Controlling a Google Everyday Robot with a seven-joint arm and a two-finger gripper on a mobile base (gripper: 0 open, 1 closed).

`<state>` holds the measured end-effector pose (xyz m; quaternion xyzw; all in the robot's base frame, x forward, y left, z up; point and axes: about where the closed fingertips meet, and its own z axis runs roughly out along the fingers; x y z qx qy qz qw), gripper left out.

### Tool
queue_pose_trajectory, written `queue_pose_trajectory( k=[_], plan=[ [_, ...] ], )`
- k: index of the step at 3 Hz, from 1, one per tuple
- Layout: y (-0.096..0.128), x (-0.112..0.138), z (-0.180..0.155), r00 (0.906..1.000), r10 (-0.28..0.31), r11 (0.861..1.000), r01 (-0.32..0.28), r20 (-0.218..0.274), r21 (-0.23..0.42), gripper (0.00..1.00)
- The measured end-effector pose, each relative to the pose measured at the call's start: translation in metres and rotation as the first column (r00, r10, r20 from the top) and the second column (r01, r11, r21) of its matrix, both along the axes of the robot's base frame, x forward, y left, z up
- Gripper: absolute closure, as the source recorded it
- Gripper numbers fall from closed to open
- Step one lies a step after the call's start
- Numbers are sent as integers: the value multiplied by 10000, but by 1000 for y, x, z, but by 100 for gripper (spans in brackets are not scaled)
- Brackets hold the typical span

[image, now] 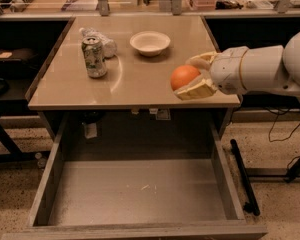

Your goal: Pick orange from top drawer and place on counter

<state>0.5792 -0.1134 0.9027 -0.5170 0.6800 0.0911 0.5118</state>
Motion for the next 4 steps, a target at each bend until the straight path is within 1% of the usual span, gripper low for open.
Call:
queue_pose_trajectory(
  k=[1, 2, 3, 4],
  plan=[
    [-5, 31, 7, 9998, -189, 9997, 187, 100, 145, 100],
    [-6, 62, -5, 9977, -667, 9960, 672, -116, 588, 100],
    [-1, 91, -26, 9922, -1145, 9898, 1182, -494, 795, 100],
    [17, 116, -35, 9904, -1112, 9875, 1194, -819, 1031, 100]
  ],
)
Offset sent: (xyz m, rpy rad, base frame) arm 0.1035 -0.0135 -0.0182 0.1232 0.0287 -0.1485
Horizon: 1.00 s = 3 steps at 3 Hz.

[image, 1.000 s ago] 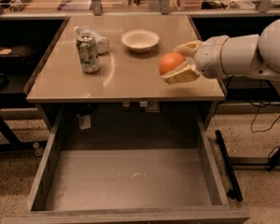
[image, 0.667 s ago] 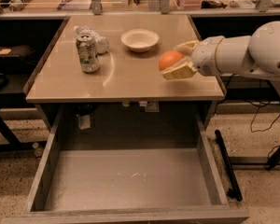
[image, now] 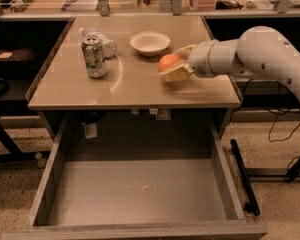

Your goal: Pick orange from top drawer and place on counter

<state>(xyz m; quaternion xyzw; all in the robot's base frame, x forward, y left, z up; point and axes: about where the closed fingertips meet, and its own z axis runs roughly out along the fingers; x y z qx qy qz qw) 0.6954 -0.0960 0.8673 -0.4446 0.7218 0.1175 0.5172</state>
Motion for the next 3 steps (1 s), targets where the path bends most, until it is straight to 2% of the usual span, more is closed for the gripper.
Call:
queue_pose_trajectory(
  k=[1, 2, 3],
  plan=[
    [25, 16, -4, 9992, 374, 9990, -370, -166, 233, 100],
    [28, 18, -3, 9990, 414, 9988, -410, -149, 249, 82],
    [28, 18, -3, 9990, 418, 9988, -414, -150, 249, 57]
  ],
)
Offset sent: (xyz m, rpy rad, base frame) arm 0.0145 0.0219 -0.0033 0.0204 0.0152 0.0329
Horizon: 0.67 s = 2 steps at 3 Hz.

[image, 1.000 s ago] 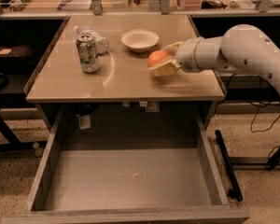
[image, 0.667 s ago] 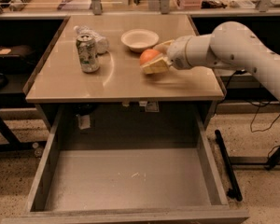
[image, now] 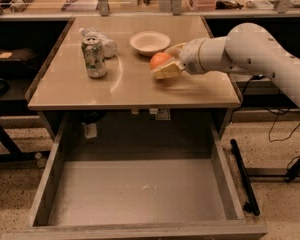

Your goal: Pick orange from top drawer and place on counter

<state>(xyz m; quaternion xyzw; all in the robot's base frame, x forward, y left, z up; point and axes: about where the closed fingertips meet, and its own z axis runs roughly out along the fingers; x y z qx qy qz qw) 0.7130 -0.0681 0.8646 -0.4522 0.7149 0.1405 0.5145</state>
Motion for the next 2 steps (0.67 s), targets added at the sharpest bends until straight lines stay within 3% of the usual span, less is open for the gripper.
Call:
queue_pose_trajectory(
  k=[2],
  plan=[
    [0, 0, 0, 10000, 1, 10000, -1, 0, 0, 10]
  ],
)
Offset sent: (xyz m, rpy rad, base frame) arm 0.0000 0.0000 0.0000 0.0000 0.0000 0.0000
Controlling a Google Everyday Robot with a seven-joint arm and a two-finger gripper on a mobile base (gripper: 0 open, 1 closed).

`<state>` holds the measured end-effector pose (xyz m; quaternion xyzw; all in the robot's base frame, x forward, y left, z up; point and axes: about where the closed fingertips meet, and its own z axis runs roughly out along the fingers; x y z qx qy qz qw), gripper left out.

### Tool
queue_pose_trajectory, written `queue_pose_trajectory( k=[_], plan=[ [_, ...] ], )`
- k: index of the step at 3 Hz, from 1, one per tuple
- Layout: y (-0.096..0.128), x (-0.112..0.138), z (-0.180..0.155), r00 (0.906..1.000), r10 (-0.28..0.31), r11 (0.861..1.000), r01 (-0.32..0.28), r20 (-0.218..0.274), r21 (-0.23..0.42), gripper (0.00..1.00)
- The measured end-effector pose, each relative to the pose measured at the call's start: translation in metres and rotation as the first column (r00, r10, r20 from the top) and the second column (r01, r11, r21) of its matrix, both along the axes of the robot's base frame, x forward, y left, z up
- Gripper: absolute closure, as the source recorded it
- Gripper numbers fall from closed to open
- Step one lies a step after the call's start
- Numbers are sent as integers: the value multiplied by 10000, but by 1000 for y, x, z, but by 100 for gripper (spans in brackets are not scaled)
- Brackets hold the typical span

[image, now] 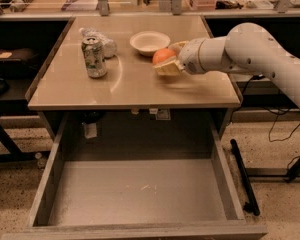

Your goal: Pick orange from top drawer and place on counter

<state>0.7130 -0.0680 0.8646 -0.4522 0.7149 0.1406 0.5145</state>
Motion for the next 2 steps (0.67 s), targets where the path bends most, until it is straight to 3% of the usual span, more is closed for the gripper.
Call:
queue_pose_trajectory(
  k=[1, 2],
  plan=[
    [0, 0, 0, 10000, 1, 10000, -1, 0, 0, 0],
    [0, 0, 0, 10000, 1, 10000, -1, 0, 0, 0]
  ],
)
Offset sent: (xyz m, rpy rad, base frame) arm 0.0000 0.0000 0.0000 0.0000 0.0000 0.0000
